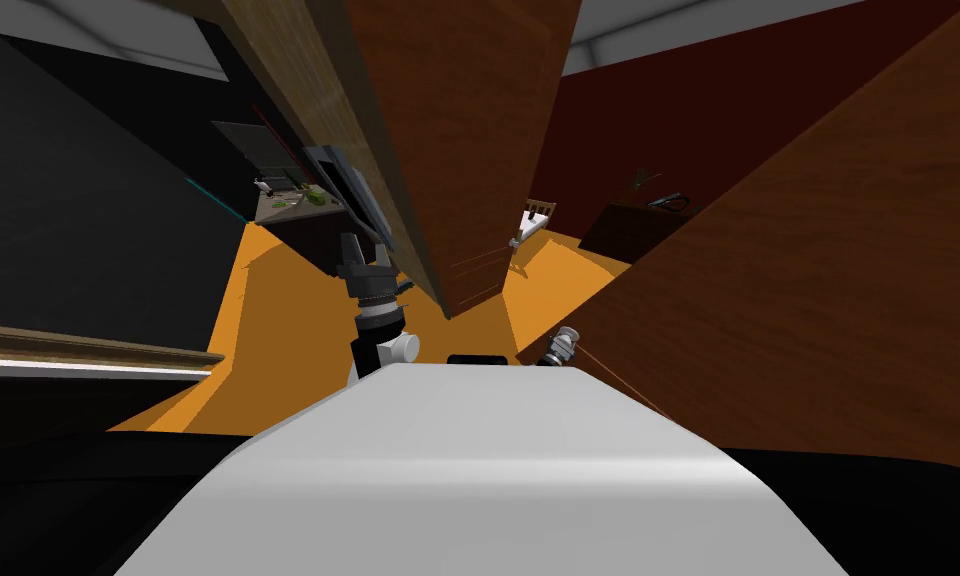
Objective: Push the door open
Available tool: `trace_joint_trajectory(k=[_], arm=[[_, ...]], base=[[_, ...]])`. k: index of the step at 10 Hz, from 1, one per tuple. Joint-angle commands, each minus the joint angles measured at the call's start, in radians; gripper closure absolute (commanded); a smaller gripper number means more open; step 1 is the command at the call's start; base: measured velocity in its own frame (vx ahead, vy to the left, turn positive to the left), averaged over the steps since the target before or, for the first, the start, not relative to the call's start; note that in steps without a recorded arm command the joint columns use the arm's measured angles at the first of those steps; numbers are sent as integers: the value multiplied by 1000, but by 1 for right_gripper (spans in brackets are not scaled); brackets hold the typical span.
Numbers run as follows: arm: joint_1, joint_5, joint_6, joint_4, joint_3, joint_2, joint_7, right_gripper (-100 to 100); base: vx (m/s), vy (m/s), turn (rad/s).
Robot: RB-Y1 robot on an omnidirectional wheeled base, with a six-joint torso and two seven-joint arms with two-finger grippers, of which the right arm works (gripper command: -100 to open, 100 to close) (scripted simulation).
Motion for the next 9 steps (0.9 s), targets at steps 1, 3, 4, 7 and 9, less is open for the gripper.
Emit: trace_joint_trajectory(k=[1, 3, 4, 7, 9], arm=[[8, -14, -3, -15, -20, -8, 3, 100], [11, -37, -7, -17, -47, -6, 9, 100], [13, -48, -9, -19, -61, -4, 11, 100], [16, -72, -12, -21, -88, 1, 17, 100], [18, -88, -15, -23, -107, 7, 21, 100]], base=[[162, -106, -55], [170, -106, -38], [198, -103, -80], [178, -98, -56], [117, -52, -24]])
